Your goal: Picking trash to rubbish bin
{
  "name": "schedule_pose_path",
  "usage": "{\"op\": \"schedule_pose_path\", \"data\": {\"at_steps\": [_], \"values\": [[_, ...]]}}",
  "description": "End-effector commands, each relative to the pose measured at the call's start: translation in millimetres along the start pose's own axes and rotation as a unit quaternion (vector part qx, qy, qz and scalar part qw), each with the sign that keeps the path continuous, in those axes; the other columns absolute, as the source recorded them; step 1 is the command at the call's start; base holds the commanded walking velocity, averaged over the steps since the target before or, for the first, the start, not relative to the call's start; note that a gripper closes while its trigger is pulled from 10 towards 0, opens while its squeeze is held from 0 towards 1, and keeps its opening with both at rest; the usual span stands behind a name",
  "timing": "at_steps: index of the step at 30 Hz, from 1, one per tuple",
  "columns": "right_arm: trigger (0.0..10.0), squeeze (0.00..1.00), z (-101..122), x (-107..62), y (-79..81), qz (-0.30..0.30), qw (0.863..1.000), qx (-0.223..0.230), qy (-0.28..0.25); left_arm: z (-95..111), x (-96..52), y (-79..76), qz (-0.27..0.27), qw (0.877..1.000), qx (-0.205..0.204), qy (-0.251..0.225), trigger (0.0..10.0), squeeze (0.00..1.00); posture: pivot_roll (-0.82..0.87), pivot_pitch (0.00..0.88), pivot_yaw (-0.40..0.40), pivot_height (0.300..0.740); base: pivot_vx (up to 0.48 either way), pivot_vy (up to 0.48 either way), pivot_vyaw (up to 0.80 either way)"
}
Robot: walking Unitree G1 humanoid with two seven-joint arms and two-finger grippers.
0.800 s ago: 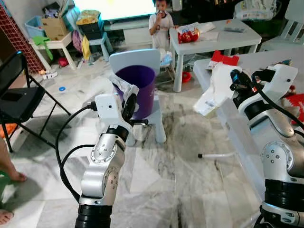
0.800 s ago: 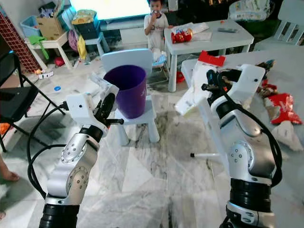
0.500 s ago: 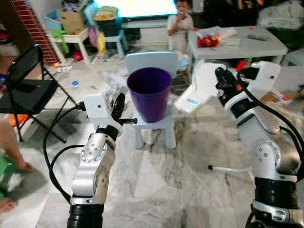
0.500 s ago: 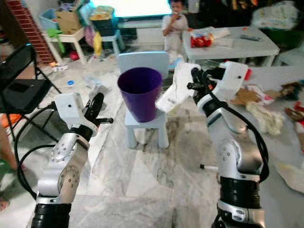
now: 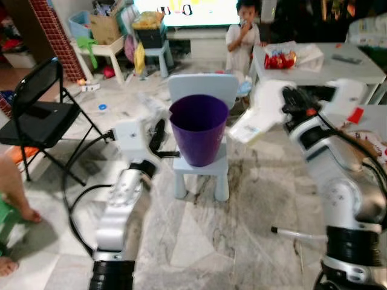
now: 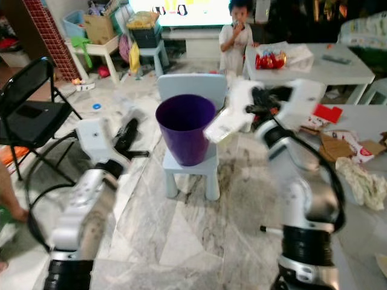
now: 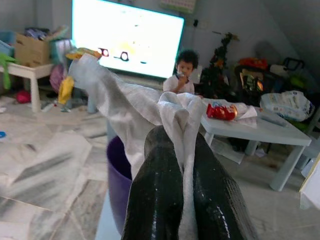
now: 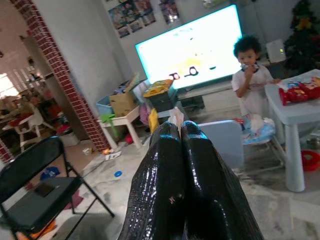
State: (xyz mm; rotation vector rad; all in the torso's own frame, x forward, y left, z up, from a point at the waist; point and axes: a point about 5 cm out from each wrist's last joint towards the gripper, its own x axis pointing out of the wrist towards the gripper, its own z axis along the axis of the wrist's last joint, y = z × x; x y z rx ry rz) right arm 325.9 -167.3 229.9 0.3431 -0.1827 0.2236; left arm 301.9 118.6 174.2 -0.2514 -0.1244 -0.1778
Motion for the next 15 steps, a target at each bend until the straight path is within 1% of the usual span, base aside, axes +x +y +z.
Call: {"op": "schedule_pose_path", "data": {"at_steps": [1,9,15], "values": [[0.0,0.0,7.6,-0.8,-3.6,-0.004,1.0,-0.007,-0.012,1.7,0.6,-6.5,-0.007,1.0,-0.002,-0.003,0.0,0.0,-0.02,0.071,0.032,0.74,0.39,0.0,0.0],[0.0,0.0,6.3,-1.3,-1.7,-0.002,1.0,-0.007,-0.011,0.5,0.6,-6.7,-0.007,1.0,-0.001,-0.001,0.0,0.0,-0.01,0.067,0.031,0.74,0.4,0.0,0.0],[0.0,0.0,8.1,3.5,0.8,0.007,1.0,-0.009,-0.013,-0.4,0.1,-7.9,-0.006,1.0,-0.002,-0.001,0.0,0.0,0.0,0.067,0.024,0.74,0.421,0.0,0.0]]}}
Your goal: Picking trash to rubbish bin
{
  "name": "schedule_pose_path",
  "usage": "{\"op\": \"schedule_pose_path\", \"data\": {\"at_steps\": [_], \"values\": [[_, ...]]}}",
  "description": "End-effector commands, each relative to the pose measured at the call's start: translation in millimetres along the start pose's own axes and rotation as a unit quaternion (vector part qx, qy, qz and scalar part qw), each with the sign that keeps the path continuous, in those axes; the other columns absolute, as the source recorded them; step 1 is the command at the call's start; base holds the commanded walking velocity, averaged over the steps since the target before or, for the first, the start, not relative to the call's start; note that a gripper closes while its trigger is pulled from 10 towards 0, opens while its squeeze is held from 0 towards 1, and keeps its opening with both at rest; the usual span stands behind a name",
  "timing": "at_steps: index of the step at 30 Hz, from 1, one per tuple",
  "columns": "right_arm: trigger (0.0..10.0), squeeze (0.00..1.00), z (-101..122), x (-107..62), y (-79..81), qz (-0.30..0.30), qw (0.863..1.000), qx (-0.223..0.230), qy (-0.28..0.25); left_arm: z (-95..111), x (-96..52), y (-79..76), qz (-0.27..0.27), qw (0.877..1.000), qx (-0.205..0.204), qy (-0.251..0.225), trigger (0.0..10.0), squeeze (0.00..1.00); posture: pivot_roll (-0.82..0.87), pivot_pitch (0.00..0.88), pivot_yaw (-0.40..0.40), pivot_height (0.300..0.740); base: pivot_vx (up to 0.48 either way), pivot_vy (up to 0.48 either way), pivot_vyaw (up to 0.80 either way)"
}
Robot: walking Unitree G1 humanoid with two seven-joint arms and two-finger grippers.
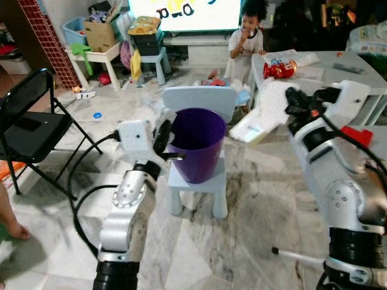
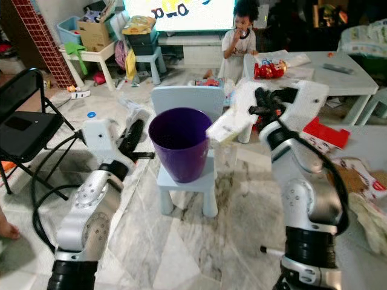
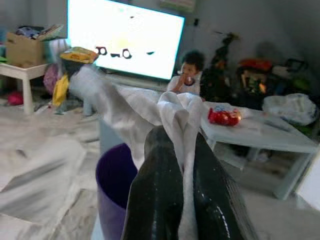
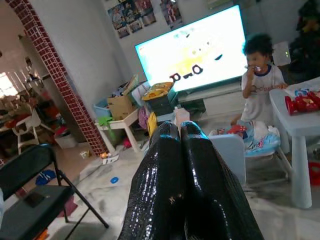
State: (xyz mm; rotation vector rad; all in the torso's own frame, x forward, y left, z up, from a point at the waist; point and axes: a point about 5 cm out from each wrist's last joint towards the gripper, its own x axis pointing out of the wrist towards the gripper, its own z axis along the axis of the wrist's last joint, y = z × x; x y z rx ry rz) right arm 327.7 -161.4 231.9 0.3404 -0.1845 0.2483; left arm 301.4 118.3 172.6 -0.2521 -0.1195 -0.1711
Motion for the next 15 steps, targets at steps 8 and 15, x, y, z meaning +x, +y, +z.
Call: {"op": "schedule_pose_path", "data": {"at_steps": [8,15], "values": [[0.0,0.0,8.0,0.8,-3.3,-0.003,1.0,-0.009,-0.014,0.8,0.9,-6.4,-0.008,1.0,-0.002,-0.003,0.0,0.0,-0.01,0.07,0.021,0.74,0.431,0.0,0.0],[0.0,0.0,7.8,-0.2,-3.9,-0.004,1.0,-0.011,-0.013,0.1,1.3,-8.0,-0.011,1.0,-0.004,-0.002,0.0,0.0,-0.01,0.071,0.023,0.74,0.44,0.0,0.0]]}}
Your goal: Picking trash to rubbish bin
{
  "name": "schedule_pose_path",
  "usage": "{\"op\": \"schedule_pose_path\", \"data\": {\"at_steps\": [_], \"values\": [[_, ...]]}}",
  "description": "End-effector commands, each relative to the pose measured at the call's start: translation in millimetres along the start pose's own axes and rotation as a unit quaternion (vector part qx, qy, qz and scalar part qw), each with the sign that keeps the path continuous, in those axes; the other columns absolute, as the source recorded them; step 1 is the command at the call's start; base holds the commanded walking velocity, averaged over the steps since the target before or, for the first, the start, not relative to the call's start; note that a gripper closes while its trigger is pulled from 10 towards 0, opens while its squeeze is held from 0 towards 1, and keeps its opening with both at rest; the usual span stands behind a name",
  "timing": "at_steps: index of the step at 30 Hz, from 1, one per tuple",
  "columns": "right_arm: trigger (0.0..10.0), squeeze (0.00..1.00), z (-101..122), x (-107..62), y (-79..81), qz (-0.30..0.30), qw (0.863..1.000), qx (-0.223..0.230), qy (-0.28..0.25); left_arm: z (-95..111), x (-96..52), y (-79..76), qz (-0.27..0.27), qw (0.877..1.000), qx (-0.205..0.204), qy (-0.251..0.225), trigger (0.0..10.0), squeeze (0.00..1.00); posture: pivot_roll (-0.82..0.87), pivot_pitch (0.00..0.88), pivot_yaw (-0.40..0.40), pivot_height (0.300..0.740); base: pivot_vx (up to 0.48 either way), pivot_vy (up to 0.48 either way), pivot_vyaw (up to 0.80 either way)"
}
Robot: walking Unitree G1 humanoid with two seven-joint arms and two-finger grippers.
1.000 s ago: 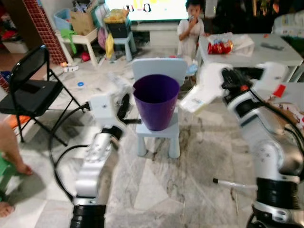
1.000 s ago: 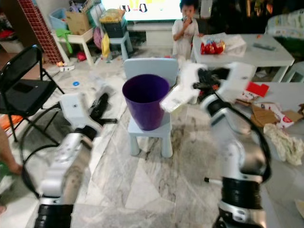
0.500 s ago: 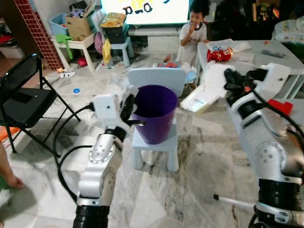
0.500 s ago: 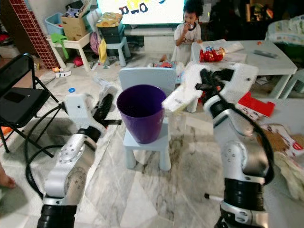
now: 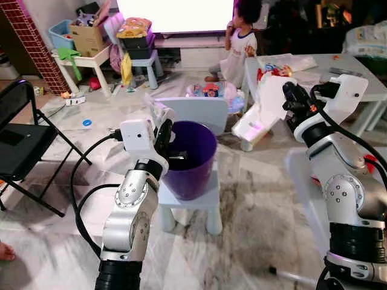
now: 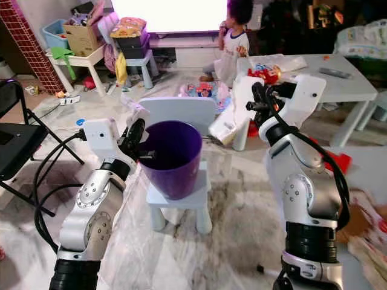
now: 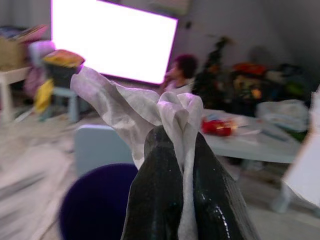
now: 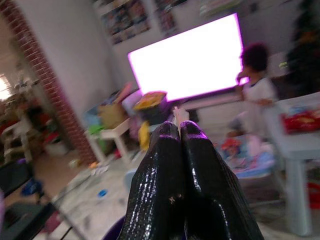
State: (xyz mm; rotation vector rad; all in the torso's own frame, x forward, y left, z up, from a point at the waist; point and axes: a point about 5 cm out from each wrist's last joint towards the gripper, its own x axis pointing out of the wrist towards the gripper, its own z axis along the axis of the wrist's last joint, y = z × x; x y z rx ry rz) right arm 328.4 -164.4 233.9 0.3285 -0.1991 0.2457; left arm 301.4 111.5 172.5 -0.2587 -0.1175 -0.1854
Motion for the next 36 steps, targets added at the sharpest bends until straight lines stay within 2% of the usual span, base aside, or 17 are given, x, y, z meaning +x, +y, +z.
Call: {"op": "schedule_pose_path", "data": {"at_steps": [1,25,27,30,34,36], "values": [[0.0,0.0,5.0,-0.6,-1.8,-0.005,1.0,-0.005,-0.007,1.7,0.2,-1.9,-0.004,1.0,0.0,-0.004,0.0,0.0,-0.01,0.071,0.023,0.74,0.442,0.0,0.0],[0.0,0.0,3.1,0.4,0.8,0.004,1.0,-0.01,-0.007,2.3,0.8,-2.1,-0.011,1.0,0.003,-0.007,0.0,0.0,-0.01,0.056,0.028,0.74,0.44,0.0,0.0],[0.0,0.0,3.1,0.3,0.7,0.004,1.0,-0.01,-0.007,1.6,-0.3,-0.5,-0.008,1.0,0.008,-0.008,0.0,0.0,-0.01,0.056,0.028,0.74,0.0,0.0,0.0],[0.0,0.0,3.4,0.3,0.5,0.003,1.0,-0.009,-0.008,-4.6,-4.4,10.2,0.02,1.0,0.013,0.007,0.0,0.0,-0.01,0.06,0.029,0.74,0.0,0.0,0.0],[0.0,0.0,2.8,0.1,0.4,0.003,1.0,-0.009,-0.007,-13.2,-9.2,27.2,0.075,0.997,-0.003,0.035,0.0,0.0,0.0,0.06,0.028,0.74,0.0,0.0,0.0],[0.0,0.0,2.9,0.2,-0.1,0.003,1.0,-0.009,-0.006,-15.0,-12.0,34.5,0.095,0.995,0.009,0.043,0.0,0.0,0.0,0.063,0.023,0.74,0.0,0.0,0.0]]}}
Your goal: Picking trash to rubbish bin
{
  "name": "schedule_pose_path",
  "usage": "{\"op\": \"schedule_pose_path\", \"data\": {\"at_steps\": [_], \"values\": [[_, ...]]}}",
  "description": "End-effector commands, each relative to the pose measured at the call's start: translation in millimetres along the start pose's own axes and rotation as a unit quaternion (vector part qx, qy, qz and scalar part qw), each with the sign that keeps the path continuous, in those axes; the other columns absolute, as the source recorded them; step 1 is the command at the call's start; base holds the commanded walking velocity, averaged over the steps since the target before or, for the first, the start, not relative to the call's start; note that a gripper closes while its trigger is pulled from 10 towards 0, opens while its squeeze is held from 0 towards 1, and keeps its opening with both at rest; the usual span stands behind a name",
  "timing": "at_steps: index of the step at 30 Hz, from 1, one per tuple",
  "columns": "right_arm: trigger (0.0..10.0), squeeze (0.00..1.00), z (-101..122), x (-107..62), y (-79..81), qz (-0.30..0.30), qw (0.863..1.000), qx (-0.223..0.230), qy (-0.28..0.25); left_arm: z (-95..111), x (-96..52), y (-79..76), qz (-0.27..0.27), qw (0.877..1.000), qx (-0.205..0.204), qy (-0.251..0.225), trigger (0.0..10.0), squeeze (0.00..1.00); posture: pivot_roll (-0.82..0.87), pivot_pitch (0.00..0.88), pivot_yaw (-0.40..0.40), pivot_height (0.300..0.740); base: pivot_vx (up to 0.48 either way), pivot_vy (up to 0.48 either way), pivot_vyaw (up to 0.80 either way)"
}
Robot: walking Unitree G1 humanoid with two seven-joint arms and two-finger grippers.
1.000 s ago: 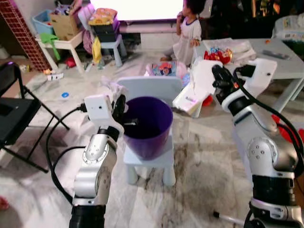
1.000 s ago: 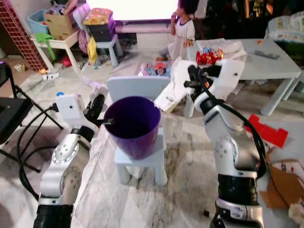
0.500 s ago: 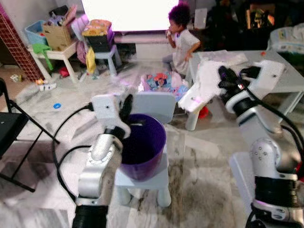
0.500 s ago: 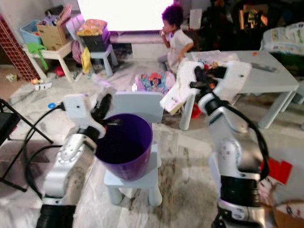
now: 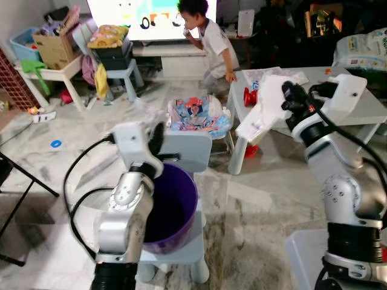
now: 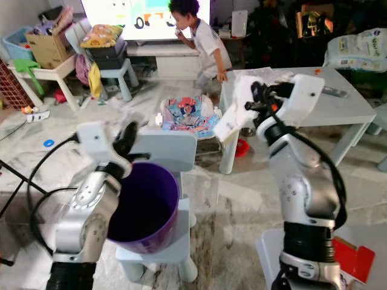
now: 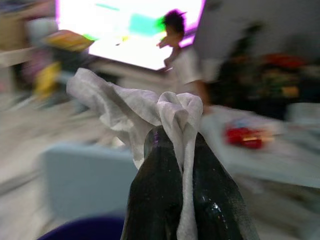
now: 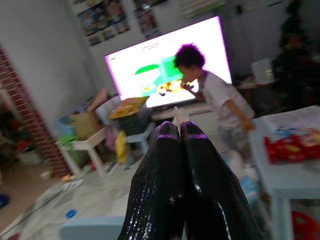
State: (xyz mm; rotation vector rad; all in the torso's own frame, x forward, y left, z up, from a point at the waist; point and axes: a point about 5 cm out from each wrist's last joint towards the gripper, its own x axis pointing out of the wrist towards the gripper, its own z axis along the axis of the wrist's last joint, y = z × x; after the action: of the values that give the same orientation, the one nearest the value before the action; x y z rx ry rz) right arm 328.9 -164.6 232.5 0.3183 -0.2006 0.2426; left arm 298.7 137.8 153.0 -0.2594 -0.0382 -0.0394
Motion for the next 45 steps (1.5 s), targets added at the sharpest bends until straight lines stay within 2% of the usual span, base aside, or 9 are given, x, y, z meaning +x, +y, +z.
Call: {"op": "schedule_pose_path", "data": {"at_steps": [1,14,20,22,24,31,33,34,45], "values": [[0.0,0.0,4.1,0.2,0.4,0.004,1.0,-0.004,-0.005,-4.8,-2.8,10.3,0.03,0.999,0.019,0.018,0.0,0.0,0.01,0.063,0.022,0.74,0.0,0.0,0.0],[0.0,0.0,0.9,2.4,2.0,0.007,1.0,0.001,-0.002,-52.3,-26.5,64.9,0.125,0.976,0.02,0.175,0.0,0.0,0.03,0.073,0.013,0.74,0.0,0.0,0.0],[0.0,0.0,2.5,2.0,0.5,0.005,1.0,-0.002,-0.002,-64.6,-20.8,67.8,0.048,0.975,0.009,0.218,4.2,0.0,0.02,0.082,0.009,0.74,0.0,0.0,0.0],[0.0,0.0,4.1,0.3,-1.2,0.002,1.0,-0.005,-0.002,-70.8,-19.0,72.6,0.044,0.971,0.007,0.235,8.4,0.0,0.0,0.087,0.007,0.74,0.0,0.0,0.0],[0.0,0.0,5.2,-1.3,-2.6,-0.001,1.0,-0.008,-0.001,-75.4,-16.9,74.3,0.033,0.968,0.008,0.247,10.0,0.0,-0.01,0.089,0.003,0.74,0.0,0.0,0.0],[0.0,0.0,10.6,-6.1,-7.4,-0.006,1.0,-0.021,0.002,-92.0,-12.6,72.5,-0.01,0.96,-0.014,0.279,10.0,0.0,-0.05,0.097,-0.018,0.74,0.0,0.0,0.0],[0.0,0.0,12.3,-6.8,-8.3,-0.006,1.0,-0.024,0.002,-93.8,-12.2,73.5,-0.006,0.96,-0.017,0.28,10.0,0.53,-0.06,0.097,-0.021,0.74,0.0,0.0,0.0],[0.0,0.0,12.9,-7.0,-8.8,-0.006,1.0,-0.025,0.002,-94.0,-12.0,73.7,-0.004,0.96,-0.02,0.279,10.0,1.0,-0.06,0.097,-0.022,0.74,0.0,0.0,0.0],[0.0,0.0,7.2,-3.8,-5.5,-0.001,1.0,-0.021,0.013,-92.8,-12.3,82.2,0.002,0.963,-0.017,0.267,10.0,1.0,-0.02,0.101,-0.024,0.74,0.0,0.0,0.0]]}}
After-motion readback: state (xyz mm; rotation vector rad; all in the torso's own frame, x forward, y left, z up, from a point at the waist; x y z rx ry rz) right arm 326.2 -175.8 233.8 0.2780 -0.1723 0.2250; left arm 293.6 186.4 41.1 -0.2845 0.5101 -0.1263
